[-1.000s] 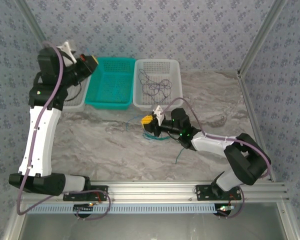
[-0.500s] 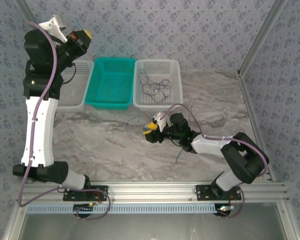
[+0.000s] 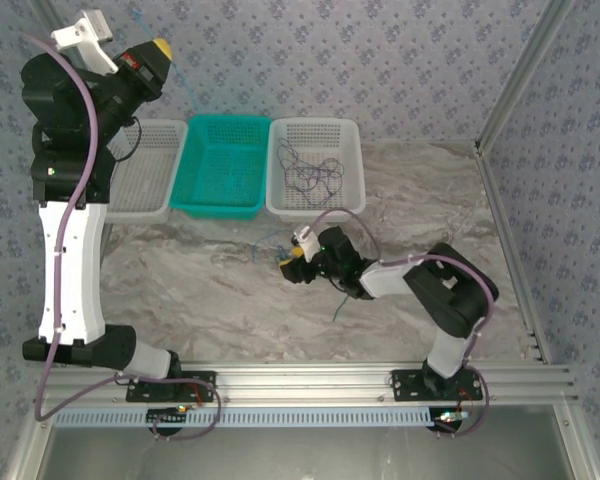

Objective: Untangle the cables

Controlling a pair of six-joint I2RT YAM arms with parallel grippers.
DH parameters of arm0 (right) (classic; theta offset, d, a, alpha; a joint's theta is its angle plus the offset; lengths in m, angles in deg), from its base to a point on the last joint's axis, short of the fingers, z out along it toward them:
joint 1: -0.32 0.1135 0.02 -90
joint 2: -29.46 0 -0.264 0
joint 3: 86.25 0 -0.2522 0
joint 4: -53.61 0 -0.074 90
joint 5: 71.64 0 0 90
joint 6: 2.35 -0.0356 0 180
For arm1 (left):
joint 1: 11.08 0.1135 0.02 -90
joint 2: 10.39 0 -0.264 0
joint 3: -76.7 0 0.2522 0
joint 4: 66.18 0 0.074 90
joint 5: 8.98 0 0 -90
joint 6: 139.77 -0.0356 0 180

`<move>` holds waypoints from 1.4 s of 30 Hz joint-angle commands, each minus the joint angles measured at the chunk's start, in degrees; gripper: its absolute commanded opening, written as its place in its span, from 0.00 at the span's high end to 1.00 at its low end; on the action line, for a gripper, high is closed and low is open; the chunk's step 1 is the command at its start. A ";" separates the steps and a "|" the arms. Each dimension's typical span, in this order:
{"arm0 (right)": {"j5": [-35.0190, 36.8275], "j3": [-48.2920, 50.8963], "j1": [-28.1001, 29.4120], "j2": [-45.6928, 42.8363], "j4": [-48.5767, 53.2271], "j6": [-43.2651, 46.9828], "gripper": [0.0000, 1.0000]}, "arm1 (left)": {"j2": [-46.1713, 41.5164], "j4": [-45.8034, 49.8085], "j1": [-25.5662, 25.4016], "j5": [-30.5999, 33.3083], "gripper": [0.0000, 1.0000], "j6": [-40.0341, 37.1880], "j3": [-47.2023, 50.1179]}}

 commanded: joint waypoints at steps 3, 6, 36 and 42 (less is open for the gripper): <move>3.29 -1.36 0.57 1.60 -4.07 -2.02 0.85 | -2.92 2.18 0.03 1.79 1.00 -3.04 1.29; 3.04 -0.31 0.44 -0.30 -4.81 -1.51 1.00 | -4.61 1.85 0.04 2.30 1.00 -2.95 4.80; 2.69 -44.31 -1.98 4.55 17.37 7.60 1.00 | -2.07 -12.79 0.26 6.55 1.00 -8.91 33.24; 7.78 -61.98 -3.53 23.06 18.64 9.02 0.99 | 13.88 -9.62 0.40 9.90 0.85 -12.84 25.20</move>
